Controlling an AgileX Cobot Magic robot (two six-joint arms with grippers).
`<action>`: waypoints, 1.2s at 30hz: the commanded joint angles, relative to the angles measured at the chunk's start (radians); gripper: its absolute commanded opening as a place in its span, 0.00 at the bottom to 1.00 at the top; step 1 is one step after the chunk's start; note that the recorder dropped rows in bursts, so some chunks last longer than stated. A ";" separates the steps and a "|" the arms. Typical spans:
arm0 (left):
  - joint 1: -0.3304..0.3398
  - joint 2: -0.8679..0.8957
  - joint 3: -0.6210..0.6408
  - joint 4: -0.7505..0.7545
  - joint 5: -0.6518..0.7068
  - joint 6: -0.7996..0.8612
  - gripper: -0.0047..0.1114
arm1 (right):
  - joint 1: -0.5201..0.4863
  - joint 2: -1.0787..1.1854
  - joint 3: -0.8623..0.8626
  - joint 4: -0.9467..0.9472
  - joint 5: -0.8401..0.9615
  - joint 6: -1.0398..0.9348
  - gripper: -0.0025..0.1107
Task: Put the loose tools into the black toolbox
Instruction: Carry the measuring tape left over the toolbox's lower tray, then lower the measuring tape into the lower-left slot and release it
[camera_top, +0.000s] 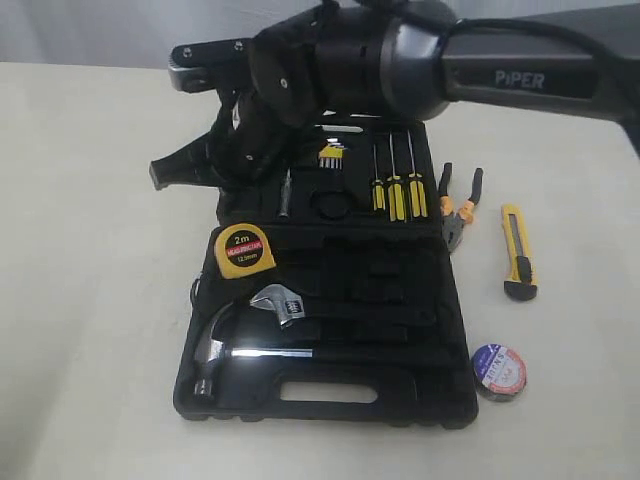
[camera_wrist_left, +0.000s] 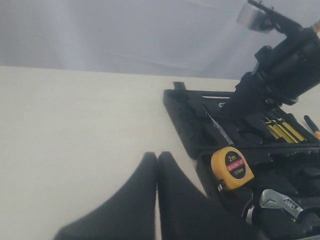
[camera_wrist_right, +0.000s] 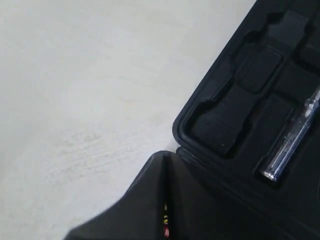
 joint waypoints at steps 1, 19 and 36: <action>-0.005 0.004 -0.005 -0.008 0.003 0.000 0.04 | -0.004 0.052 -0.002 -0.028 -0.018 -0.008 0.02; -0.005 0.004 -0.005 -0.008 0.003 0.000 0.04 | -0.004 0.098 -0.002 -0.028 0.096 -0.027 0.02; -0.005 0.004 -0.005 -0.008 0.003 0.000 0.04 | -0.004 0.095 -0.112 -0.297 0.368 0.179 0.02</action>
